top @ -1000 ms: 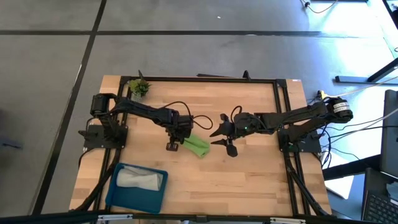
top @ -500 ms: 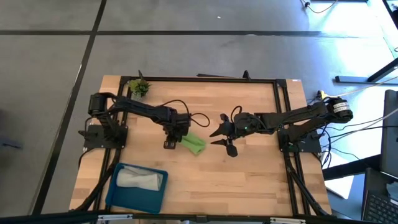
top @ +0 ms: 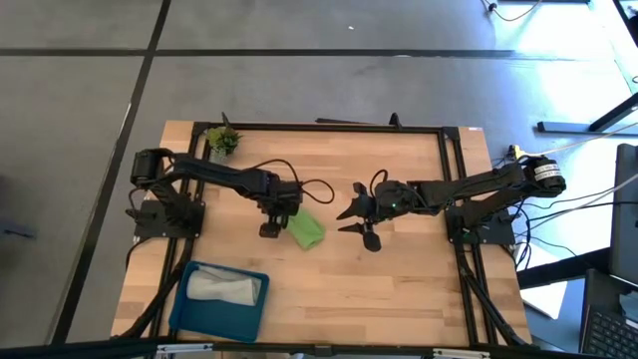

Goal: Fold microfiber towels
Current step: Fold the green microfiber cloth, then put the green microfiber cloth into the blue bin

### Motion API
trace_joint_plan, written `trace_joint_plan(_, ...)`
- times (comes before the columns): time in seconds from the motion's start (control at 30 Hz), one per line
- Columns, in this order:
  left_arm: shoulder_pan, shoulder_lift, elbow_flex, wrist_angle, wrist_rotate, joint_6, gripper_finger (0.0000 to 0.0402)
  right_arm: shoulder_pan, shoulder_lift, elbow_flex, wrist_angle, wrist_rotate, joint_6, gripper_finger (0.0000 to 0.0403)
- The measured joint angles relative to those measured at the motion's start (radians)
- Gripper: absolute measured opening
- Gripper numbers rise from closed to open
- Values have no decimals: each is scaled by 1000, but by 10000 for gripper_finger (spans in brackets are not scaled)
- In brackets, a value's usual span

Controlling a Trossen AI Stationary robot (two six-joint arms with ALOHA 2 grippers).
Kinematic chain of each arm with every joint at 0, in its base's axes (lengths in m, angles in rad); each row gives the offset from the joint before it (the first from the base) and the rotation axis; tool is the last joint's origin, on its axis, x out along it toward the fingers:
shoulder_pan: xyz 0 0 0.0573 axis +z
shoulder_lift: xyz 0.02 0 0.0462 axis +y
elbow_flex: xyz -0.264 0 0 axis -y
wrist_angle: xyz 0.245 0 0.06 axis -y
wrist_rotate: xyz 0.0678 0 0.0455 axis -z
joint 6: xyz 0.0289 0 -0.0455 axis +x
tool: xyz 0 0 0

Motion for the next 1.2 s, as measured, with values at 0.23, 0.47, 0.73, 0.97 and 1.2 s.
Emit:
trace_joint_plan(0.23, -29, -65, 3, 6, -40, 78, 394, 0, 0, 0, 2, 0, 0, 152)
trace_joint_plan(0.47, -29, -66, 3, 104, -40, 294, 399, 0, 0, 0, 5, 0, 1, 152)
trace_joint_plan(0.73, -22, -24, 4, 187, 10, 362, 400, 0, 0, 0, 1, 0, 0, 152)
trace_joint_plan(0.97, -18, 18, 4, 207, 13, 403, 400, 0, 0, 0, 4, 0, 1, 152)
trace_joint_plan(1.2, -10, 20, 3, 208, 12, 410, 400, 0, 0, 0, -1, 0, 0, 152)
